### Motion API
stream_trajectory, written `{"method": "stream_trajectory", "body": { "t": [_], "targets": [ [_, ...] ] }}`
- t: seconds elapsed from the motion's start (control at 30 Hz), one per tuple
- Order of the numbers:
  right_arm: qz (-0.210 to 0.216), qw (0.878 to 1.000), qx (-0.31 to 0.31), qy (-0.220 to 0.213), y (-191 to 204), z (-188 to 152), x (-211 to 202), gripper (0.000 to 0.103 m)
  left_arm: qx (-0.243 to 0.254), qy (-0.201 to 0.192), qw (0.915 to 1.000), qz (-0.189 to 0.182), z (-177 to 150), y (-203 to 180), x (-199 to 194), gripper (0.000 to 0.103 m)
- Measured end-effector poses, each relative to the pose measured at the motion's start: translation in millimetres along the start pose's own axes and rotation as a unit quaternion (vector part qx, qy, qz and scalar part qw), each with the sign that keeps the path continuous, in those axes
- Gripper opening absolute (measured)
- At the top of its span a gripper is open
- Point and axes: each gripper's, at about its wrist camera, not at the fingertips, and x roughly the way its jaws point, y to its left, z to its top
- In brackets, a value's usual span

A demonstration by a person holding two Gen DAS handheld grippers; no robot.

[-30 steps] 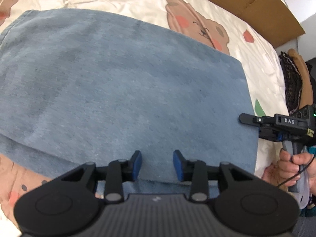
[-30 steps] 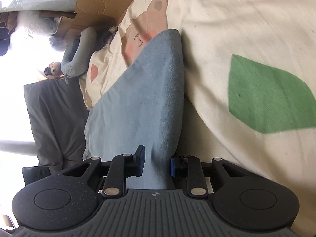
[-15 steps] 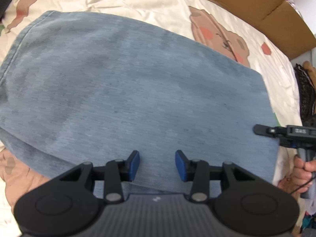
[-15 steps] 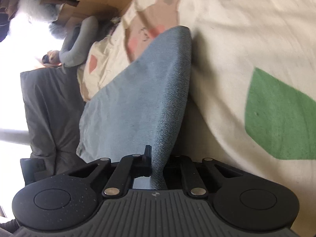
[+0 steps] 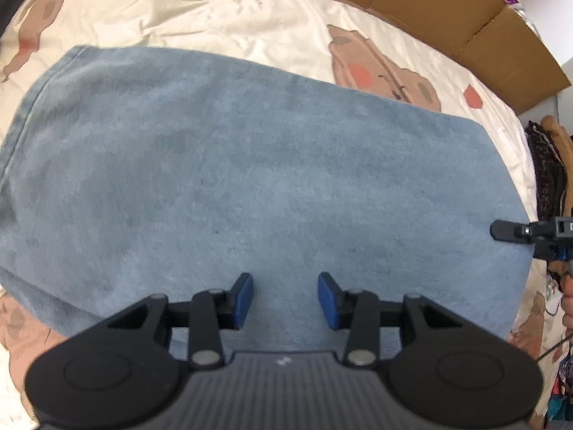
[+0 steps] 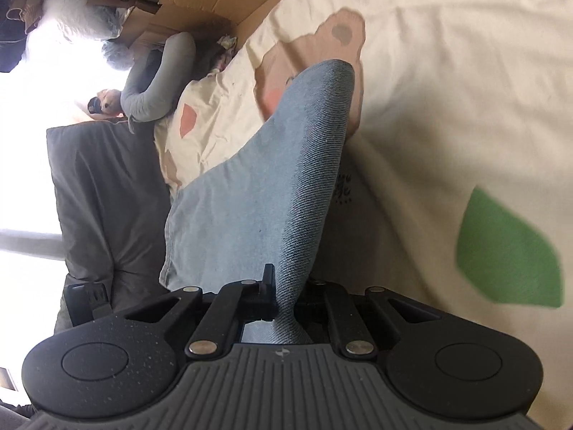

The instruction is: Fold clothes

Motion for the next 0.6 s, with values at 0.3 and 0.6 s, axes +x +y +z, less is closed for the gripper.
{"method": "stream_trajectory", "body": {
  "t": [0.3,0.6],
  "targets": [
    [-0.03,0.999,-0.017,-0.038,-12.7,24.9,-51.4,0.005,0.012,-0.011,0.9998,-0.007,6.3,-6.4,-1.3,0.043],
    [-0.046,0.996,-0.028,-0.066,-22.6,40.2,-87.7,0.005,0.014,-0.021,0.9997,-0.006,6.3,-3.8,-8.4,0.043]
  ]
}}
